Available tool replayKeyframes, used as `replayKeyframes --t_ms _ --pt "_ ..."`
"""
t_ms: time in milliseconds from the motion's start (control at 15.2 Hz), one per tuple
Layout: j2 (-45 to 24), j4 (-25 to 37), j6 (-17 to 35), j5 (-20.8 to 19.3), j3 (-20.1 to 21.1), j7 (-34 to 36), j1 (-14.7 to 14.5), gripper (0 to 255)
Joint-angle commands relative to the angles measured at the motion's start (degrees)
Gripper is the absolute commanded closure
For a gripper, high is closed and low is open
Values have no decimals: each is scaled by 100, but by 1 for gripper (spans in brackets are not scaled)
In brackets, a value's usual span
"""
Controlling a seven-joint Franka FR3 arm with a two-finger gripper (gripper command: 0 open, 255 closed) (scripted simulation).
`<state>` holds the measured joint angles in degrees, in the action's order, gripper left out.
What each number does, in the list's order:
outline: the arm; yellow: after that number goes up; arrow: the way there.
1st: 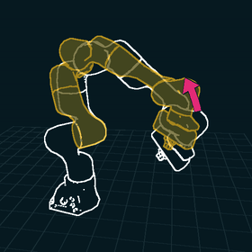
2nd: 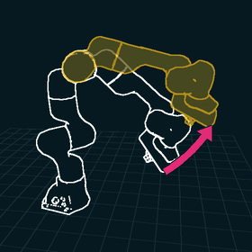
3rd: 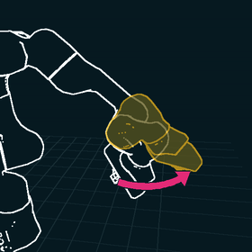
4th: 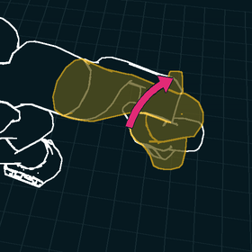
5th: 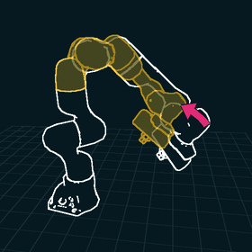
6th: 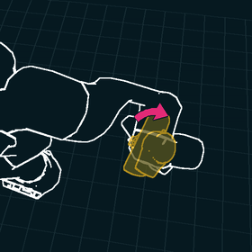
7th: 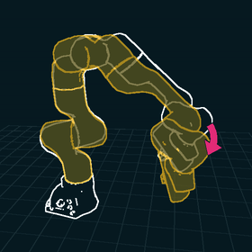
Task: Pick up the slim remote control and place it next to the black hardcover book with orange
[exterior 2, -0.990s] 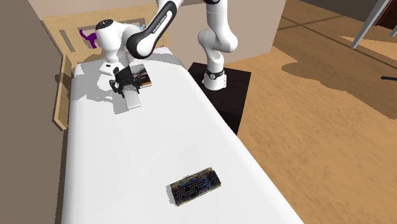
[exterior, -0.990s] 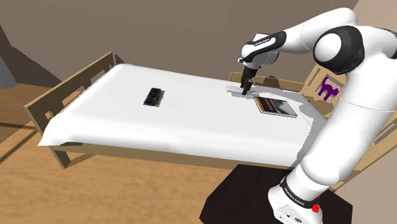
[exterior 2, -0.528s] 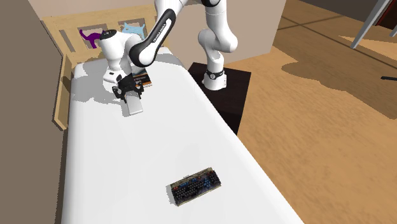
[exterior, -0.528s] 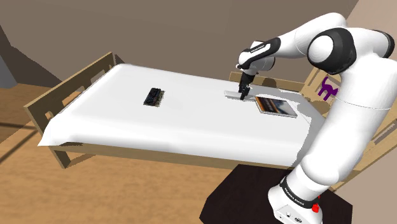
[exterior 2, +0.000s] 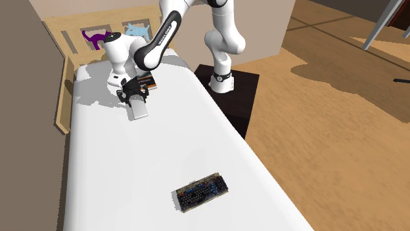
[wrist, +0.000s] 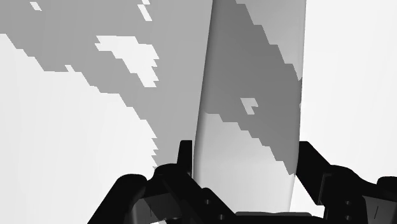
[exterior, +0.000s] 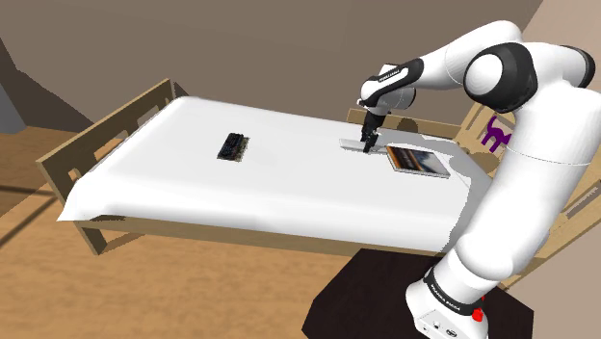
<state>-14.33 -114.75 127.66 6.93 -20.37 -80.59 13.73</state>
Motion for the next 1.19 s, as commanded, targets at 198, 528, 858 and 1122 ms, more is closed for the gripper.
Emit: replayKeyframes --t_ms 198,528,858,1122 --pt "1 0 1 0 0 0 0 0" --pt "290 242 -508 -149 -46 99 -34 0" --pt "356 317 -644 -183 -54 122 -40 0" --pt "356 317 -644 -183 -54 122 -40 0"
